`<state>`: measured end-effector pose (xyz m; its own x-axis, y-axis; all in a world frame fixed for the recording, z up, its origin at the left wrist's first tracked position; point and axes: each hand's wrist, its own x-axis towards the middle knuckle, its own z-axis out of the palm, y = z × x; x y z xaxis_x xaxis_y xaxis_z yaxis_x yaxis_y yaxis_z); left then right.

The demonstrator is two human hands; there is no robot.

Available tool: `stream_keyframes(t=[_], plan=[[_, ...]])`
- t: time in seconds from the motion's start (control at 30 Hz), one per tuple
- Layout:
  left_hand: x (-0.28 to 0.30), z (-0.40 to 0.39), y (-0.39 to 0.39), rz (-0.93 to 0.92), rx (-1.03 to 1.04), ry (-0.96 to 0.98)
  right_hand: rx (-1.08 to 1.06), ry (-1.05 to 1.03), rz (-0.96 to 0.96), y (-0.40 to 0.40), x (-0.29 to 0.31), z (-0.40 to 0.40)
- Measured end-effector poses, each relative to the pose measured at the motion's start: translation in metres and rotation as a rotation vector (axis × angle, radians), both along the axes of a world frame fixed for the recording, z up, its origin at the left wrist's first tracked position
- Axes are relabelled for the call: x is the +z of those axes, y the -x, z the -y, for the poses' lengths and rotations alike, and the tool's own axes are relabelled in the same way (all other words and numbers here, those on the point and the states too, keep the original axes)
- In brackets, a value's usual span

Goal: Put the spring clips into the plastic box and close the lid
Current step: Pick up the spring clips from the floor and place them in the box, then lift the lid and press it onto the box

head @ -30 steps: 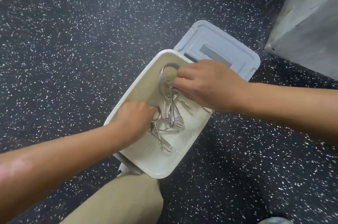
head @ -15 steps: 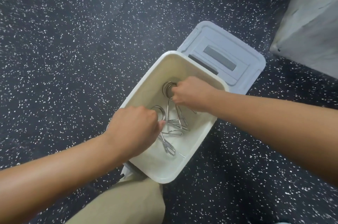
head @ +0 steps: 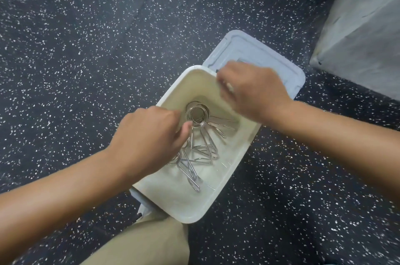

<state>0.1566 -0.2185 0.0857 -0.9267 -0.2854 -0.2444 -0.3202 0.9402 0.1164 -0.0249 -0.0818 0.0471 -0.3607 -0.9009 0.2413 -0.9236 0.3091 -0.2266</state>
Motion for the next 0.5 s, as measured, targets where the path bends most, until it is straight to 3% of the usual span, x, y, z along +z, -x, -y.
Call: stream_keyframes(t=[0.1,0.17,0.3,0.5], plan=[[-0.002,0.008,0.001,-0.055,0.013,-0.002,-0.417,-0.086,0.139,0.05,-0.005,-0.011],[-0.004,0.011,0.0,-0.085,0.015,0.002,-0.546,-0.253,0.219,0.08,-0.027,-0.019],[-0.007,0.013,-0.001,-0.092,0.019,0.002,-0.542,-0.528,0.361,0.096,-0.069,-0.023],[-0.008,0.012,-0.002,-0.079,0.032,0.006,-0.6,-0.571,0.254,0.097,-0.099,-0.009]])
